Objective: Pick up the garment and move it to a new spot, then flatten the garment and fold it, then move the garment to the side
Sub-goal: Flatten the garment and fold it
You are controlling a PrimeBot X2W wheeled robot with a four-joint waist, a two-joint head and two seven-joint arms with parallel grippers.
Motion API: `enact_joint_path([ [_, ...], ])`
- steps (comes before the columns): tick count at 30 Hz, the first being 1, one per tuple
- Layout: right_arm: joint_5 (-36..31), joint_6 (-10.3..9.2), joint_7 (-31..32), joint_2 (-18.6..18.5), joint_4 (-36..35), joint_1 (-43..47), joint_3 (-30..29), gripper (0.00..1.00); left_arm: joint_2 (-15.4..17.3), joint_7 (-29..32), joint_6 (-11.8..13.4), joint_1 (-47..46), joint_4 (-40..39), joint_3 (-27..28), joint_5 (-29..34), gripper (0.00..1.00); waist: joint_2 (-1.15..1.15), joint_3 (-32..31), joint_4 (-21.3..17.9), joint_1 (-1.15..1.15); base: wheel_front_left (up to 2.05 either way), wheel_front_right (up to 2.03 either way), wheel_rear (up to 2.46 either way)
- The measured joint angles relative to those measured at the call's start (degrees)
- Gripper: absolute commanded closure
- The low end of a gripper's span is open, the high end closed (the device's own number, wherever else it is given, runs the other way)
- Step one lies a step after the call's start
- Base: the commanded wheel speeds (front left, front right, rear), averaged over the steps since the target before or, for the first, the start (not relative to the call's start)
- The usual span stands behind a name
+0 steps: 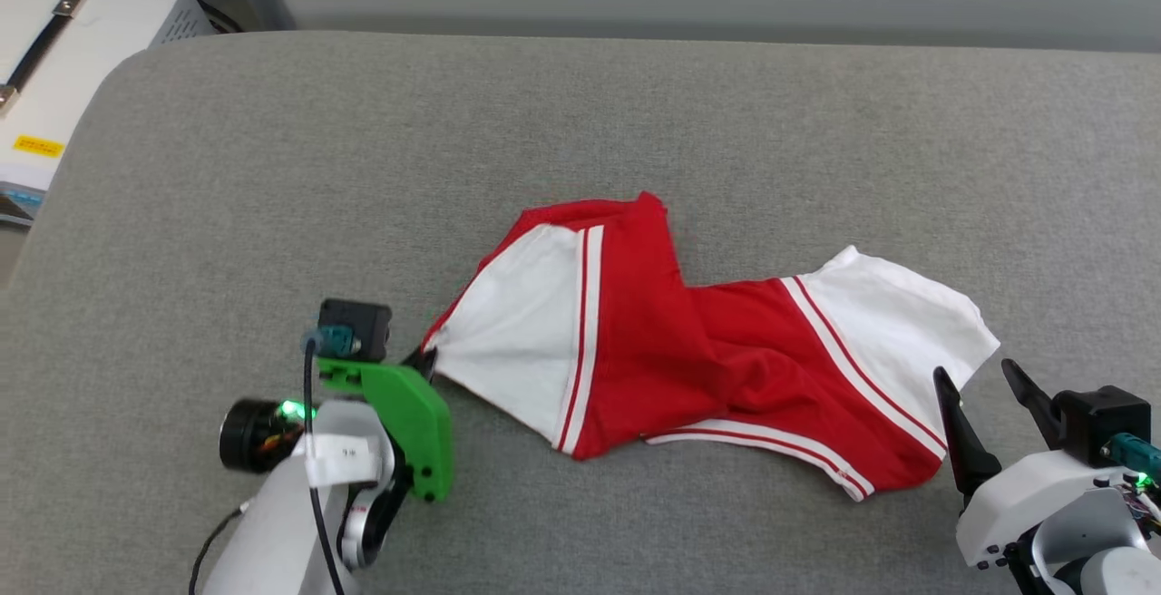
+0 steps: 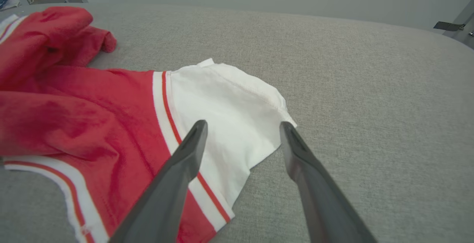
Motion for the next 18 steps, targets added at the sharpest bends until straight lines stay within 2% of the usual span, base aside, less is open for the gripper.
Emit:
enact_joint_path([
  [7, 0.0, 0.0, 0.4, 0.0, 0.6, 0.4, 0.1, 0.0, 1.3, 0.8, 1.2, 5.5, 1.9, -0.2, -0.2, 1.0, 0.0, -2.2, 1.7, 0.0, 0.0, 0.0, 0.0],
  [8, 0.0, 0.0, 0.4, 0.0, 0.7, 0.5, 0.1, 0.0, 1.2, 0.5, 1.3, 5.7, 2.0, -0.2, -0.2, 0.75, 0.0, -2.4, 1.9, 0.0, 0.0, 0.0, 0.0],
  [9, 0.0, 0.0, 0.5, 0.0, 0.7, 0.7, 0.1, 0.0, 1.1, 0.0, 1.4, 5.7, 2.2, -0.2, -0.2, 0.0, 0.0, -2.6, 2.0, 0.0, 0.0, 0.0, 0.0],
  [15, 0.1, 0.0, 0.7, 0.0, 0.7, 1.4, 0.1, 0.0, 1.2, -1.8, 2.5, 5.7, 2.1, -0.2, 0.1, 0.0, 0.0, -3.9, 2.9, 0.0, 0.0, 0.0, 0.0],
  [18, 0.1, 0.0, 0.7, 0.0, 0.7, 1.6, 0.0, 0.0, 1.1, -2.0, 3.5, 5.7, -0.4, 0.0, 0.1, 0.0, 0.0, -4.3, 3.3, 0.0, 0.0, 0.0, 0.0],
])
